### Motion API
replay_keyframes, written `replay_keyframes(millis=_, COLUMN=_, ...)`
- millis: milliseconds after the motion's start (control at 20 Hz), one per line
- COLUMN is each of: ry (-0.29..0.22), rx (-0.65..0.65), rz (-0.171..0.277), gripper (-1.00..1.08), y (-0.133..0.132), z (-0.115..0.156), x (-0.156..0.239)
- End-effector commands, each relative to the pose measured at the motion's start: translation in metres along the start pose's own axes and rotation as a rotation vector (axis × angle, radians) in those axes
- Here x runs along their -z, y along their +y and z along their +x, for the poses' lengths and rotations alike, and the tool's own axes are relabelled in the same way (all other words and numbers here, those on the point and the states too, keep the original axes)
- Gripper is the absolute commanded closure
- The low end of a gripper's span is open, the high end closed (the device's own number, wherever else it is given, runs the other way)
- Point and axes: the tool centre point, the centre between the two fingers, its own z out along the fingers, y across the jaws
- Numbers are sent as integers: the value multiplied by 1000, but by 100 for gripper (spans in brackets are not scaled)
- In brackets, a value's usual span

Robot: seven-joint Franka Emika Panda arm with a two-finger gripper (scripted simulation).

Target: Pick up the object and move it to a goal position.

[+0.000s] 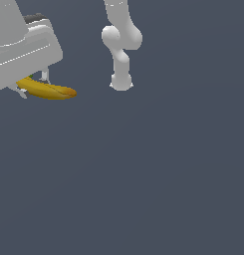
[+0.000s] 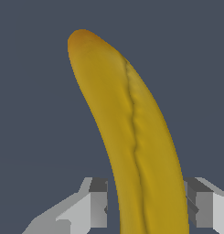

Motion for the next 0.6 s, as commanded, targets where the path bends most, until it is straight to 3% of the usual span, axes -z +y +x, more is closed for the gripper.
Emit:
replay_keyframes(millis=0, ry=0, rx=0, rz=-2, gripper=108, y=6, z=-3, x=11)
replay_keyframes(millis=550, ry=0, rx=0, rz=-2, gripper=108, y=19, z=-10, x=31)
